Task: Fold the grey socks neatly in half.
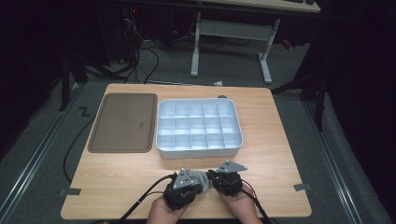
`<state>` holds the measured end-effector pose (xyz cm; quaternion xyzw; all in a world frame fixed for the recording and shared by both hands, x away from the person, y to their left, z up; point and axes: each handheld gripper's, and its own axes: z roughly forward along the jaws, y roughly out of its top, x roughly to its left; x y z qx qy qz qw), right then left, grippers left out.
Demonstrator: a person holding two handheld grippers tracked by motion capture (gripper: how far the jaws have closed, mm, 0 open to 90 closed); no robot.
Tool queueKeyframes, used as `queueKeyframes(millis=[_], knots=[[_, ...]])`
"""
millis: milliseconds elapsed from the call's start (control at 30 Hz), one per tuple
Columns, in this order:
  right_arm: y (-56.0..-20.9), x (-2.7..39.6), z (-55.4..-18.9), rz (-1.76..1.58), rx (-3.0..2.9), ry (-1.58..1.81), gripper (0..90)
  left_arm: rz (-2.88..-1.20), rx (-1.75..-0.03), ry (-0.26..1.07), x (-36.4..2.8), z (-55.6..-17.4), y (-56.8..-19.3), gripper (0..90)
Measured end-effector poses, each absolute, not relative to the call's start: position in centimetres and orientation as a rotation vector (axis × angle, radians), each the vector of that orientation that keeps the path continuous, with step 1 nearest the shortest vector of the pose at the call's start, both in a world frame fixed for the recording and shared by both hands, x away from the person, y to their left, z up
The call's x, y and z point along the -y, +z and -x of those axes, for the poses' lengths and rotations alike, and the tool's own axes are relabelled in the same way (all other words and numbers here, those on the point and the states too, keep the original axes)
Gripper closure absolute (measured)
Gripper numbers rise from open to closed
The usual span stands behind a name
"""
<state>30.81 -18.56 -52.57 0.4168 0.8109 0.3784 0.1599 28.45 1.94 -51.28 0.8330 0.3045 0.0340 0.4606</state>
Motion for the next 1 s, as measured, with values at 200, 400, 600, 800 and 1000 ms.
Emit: queueKeyframes(millis=[200,400,600,800,1000], knots=[[-53.1,18.2,-30.2,-1.178,-2.357,1.055,85.0,-2.050,-0.732,0.052,-1.4,-28.5,-51.6,86.1],[-52.9,18.3,-29.7,-1.177,-2.347,1.053,82.0,-2.067,-0.705,0.034,-0.8,-28.1,-52.0,73.9],[-51.2,19.9,-28.1,-1.175,-2.271,1.144,79.6,-2.019,-0.700,0.022,-3.0,-27.0,-51.3,56.0],[-49.4,18.7,-26.0,-1.109,-2.260,1.280,71.1,-1.971,-0.761,0.101,-6.4,-26.0,-51.3,56.4],[-50.6,16.4,-26.5,-1.088,-2.304,1.189,59.0,-1.960,-0.818,0.159,-6.6,-26.8,-52.3,59.8]])
